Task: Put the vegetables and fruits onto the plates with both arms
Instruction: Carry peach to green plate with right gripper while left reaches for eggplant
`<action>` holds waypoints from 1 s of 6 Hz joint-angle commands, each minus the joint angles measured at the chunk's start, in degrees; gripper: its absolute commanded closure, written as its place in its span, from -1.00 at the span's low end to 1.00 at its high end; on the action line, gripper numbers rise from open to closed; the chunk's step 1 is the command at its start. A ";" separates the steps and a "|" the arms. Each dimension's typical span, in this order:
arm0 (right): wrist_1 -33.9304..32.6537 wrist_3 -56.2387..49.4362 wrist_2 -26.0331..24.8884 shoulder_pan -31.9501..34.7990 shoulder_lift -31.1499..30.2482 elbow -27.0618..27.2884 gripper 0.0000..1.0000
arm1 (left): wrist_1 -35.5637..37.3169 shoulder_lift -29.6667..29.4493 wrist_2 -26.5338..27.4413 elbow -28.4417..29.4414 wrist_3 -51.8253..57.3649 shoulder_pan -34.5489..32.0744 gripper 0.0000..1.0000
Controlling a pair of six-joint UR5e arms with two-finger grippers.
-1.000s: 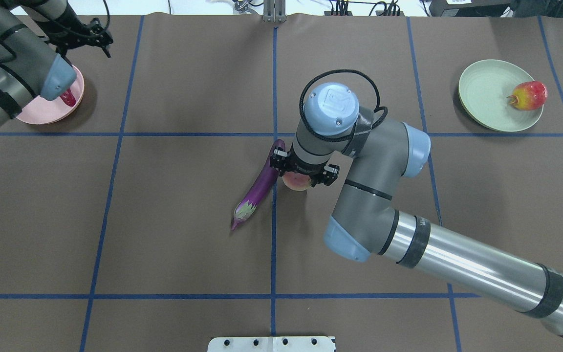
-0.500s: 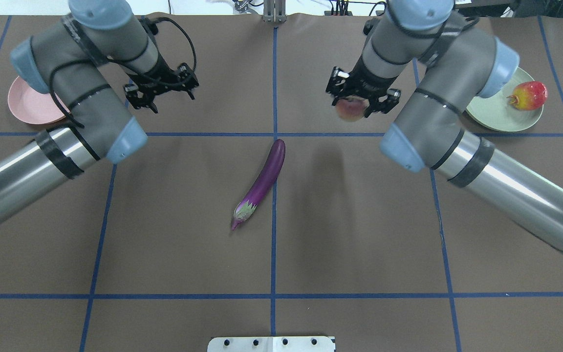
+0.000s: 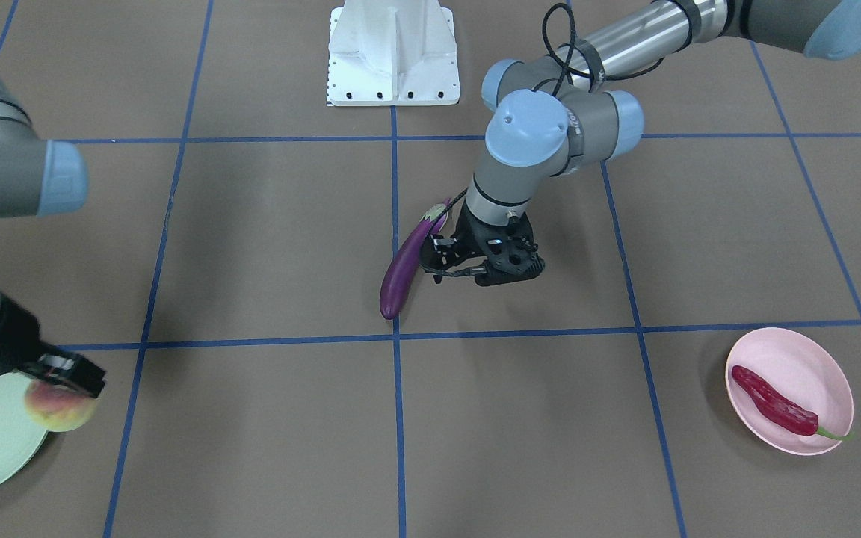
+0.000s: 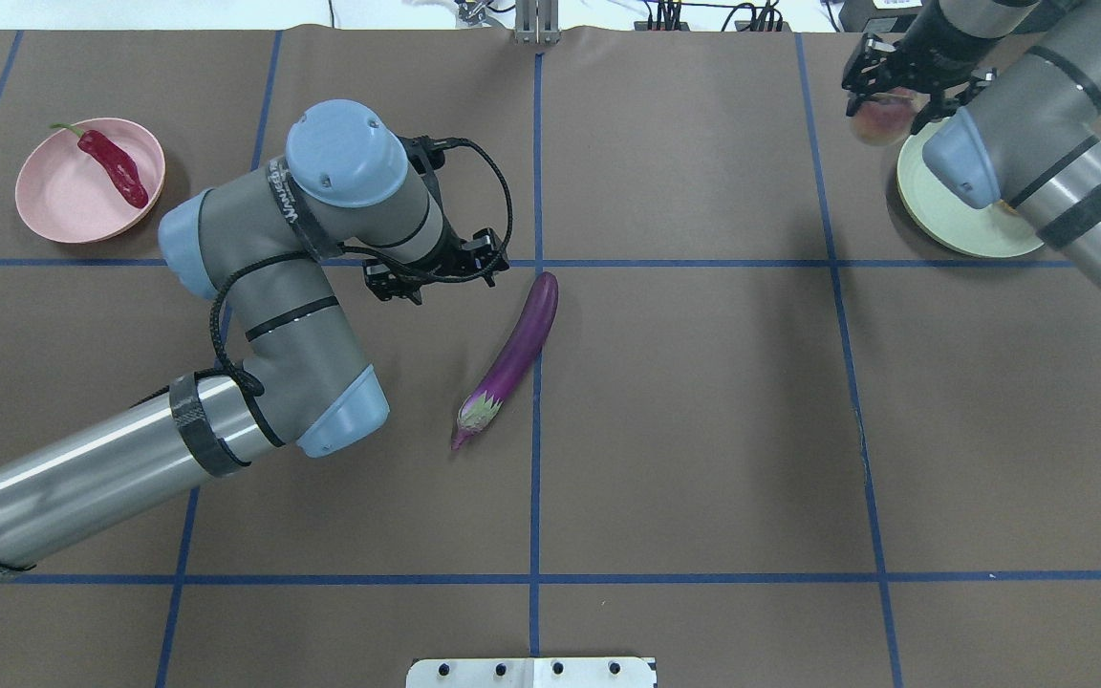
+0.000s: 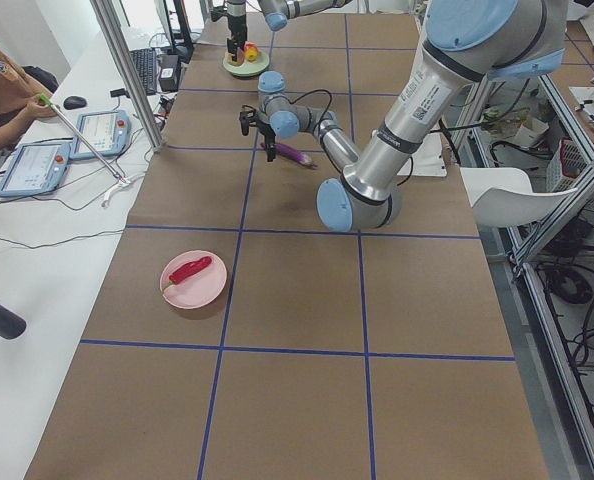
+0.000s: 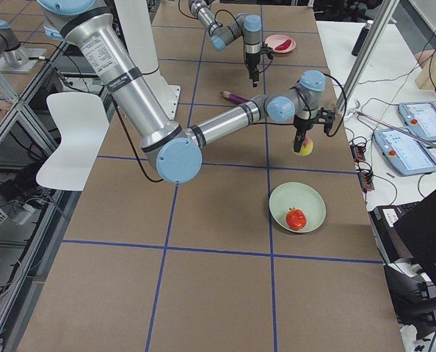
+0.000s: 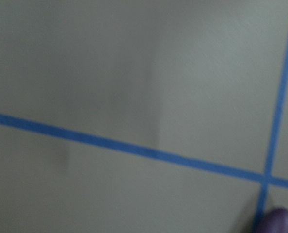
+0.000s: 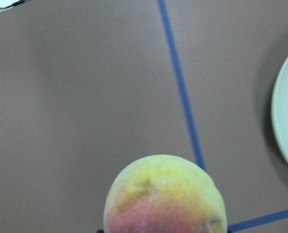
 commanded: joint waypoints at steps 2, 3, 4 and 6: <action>0.36 -6.80 0.26 2.17 -3.79 -7.87 1.00 | 2.51 -2.07 0.64 0.25 16.20 1.55 -0.89; 0.54 -6.98 0.00 0.51 -4.15 -8.23 1.00 | 3.40 -2.86 0.56 0.61 19.82 1.81 -0.90; 2.11 -6.90 -0.43 -0.98 -5.55 -8.06 0.93 | 3.32 -3.04 0.99 1.48 22.20 3.64 -0.91; 4.22 -8.90 -2.27 -1.00 -7.14 -8.06 -1.00 | 3.23 -5.13 7.74 4.36 28.00 7.77 -0.91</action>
